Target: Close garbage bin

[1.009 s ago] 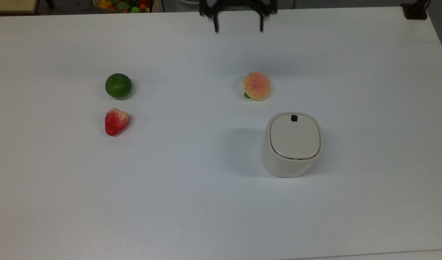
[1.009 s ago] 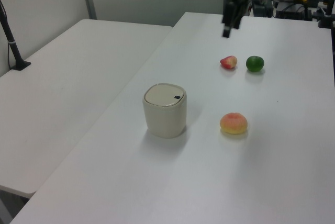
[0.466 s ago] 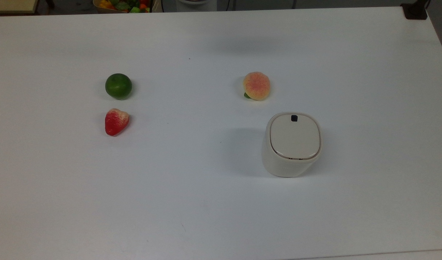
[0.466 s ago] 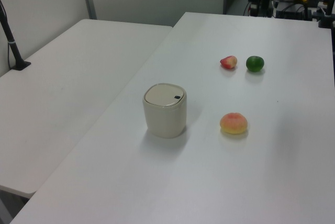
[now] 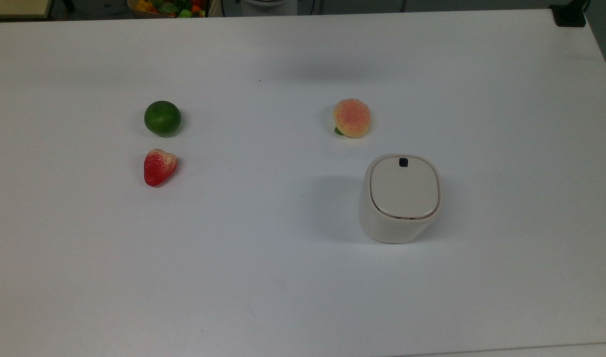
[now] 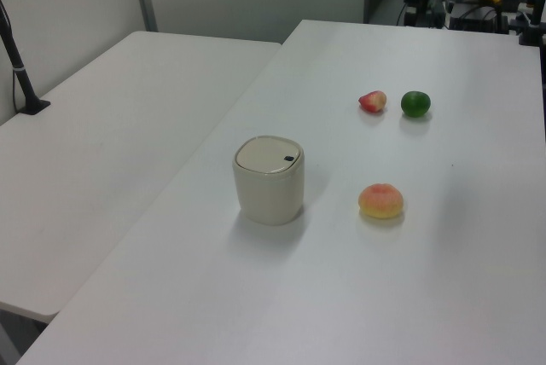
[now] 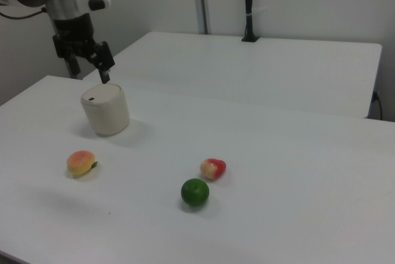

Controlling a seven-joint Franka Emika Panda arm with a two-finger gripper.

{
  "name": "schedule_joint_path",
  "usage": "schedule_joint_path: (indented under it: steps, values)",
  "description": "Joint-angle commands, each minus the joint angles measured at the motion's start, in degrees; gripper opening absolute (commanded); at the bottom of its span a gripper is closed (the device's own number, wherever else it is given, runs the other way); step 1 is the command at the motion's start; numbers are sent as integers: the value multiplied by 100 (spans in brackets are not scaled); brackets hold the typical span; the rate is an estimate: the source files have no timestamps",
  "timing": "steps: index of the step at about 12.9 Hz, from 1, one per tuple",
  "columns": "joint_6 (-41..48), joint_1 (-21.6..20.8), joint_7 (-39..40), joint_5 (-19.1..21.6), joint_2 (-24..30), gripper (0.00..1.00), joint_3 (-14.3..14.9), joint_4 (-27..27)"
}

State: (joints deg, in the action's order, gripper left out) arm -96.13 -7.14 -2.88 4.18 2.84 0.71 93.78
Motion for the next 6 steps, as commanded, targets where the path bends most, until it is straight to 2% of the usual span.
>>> schedule_joint_path:
  steps: [1, 6]
  values:
    - [-283, -77, 306, -119, -29, 100, 166, 88]
    - [-292, -68, 297, -154, -20, 100, 167, 96]
